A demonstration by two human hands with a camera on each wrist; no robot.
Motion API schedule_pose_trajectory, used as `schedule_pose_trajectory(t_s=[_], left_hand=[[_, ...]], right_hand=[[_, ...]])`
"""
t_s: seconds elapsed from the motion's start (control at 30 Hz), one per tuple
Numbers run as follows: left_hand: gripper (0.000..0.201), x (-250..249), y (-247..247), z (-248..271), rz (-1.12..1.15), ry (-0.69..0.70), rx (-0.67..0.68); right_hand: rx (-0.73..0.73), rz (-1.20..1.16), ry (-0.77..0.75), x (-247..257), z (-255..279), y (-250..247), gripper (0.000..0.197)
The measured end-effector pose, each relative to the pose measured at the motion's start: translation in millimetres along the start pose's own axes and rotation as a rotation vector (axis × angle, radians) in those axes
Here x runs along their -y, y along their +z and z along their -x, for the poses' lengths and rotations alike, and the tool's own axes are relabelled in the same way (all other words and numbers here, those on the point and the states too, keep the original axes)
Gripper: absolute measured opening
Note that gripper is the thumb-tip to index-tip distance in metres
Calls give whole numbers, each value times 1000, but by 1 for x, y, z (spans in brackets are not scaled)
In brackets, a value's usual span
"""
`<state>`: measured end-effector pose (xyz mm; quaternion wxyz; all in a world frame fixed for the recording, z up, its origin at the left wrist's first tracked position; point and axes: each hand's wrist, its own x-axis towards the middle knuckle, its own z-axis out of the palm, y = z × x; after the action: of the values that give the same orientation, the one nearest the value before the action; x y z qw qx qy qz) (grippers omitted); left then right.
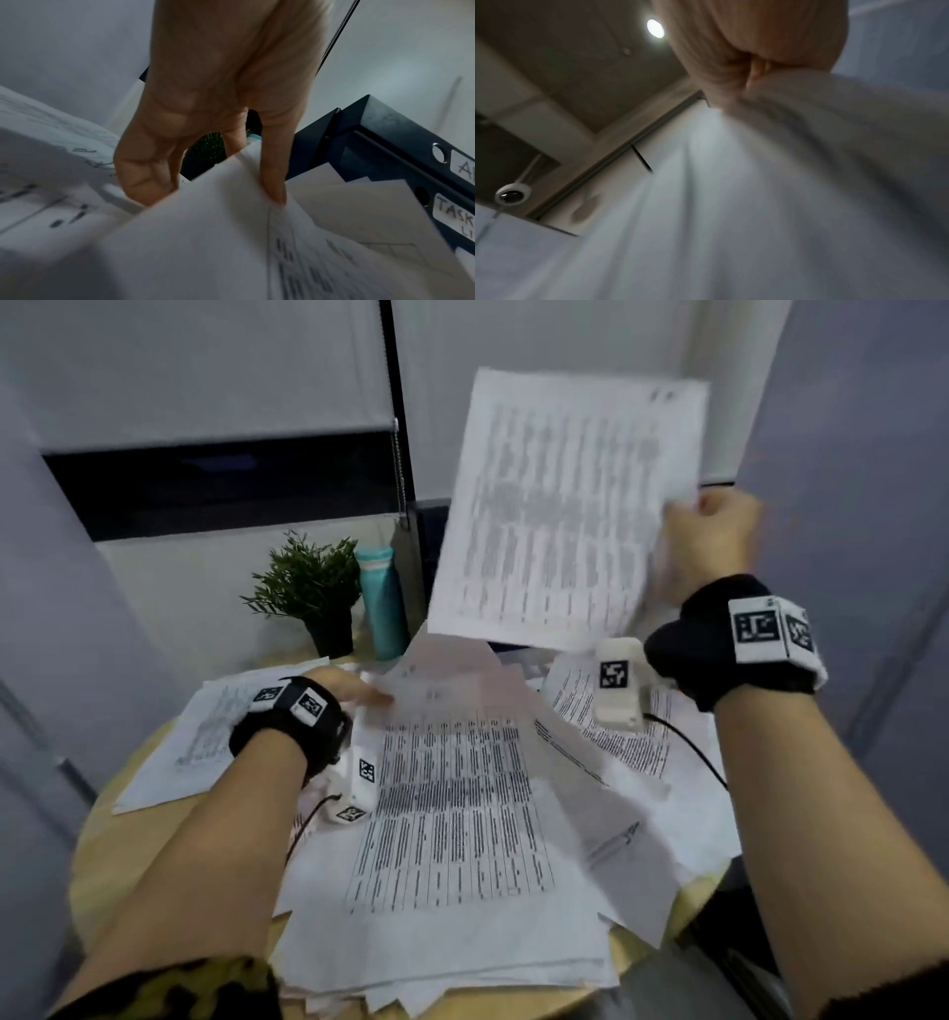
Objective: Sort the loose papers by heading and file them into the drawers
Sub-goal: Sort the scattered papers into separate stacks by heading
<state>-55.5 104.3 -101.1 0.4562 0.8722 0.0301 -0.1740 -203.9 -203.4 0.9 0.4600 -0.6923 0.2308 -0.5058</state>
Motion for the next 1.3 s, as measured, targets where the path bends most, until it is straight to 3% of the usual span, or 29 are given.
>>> schedule_pose_trajectory(t_s=[0.07,0.13,0.2,0.23,0.3,0.37,0.43,0.5,0.53,0.67,0.73,0.83,0.9,0.97,1.03,1.13,1.23,1.3], left_hand=[[75,1,2,-7,-57,5,-27],[67,3,0,-21,-104,16,-32],[67,5,1,-12,-21,-17,-12],[67,8,1,-13,23,-44,-5],[49,12,0,-12,96,-71,57],[25,16,0,-14,163,-102,92],[24,17,0,-17,225,-107,105],[32,15,-1,-14,317,-70,120],[46,15,-1,-17,322,-64,131],[72,33,-11,-60,214,12,252],[90,37,-14,-43,148,27,303],[83,33,-17,-21,61,108,281],[91,28,-17,-7,18,164,317],[76,27,-15,0,1,152,378],[56,28,-14,1,-5,137,353],[59,22,-15,1,57,206,240],[59,3,-21,15,319,409,189],[57,-16,-27,34,448,598,139]], right_hand=[[344,131,148,-13,14,19,7],[596,416,179,-28,28,33,33],[831,798,124,-39,43,40,34],[896,872,171,-48,47,44,27],[1011,838,323,-64,53,43,6],[1110,876,258,-80,57,47,25],[1165,832,206,-75,69,55,7],[1244,734,197,-69,80,67,39],[1278,717,194,-64,86,71,50],[1279,724,55,-52,102,74,50],[1304,697,7,-52,103,77,49],[1379,634,18,-53,103,79,58],[1384,566,71,-54,103,77,65],[1386,468,148,-59,100,74,57],[1372,327,247,-68,97,71,44],[1169,25,316,-82,94,70,63],[811,-327,321,-80,86,67,107],[768,-396,356,-75,79,63,125]])
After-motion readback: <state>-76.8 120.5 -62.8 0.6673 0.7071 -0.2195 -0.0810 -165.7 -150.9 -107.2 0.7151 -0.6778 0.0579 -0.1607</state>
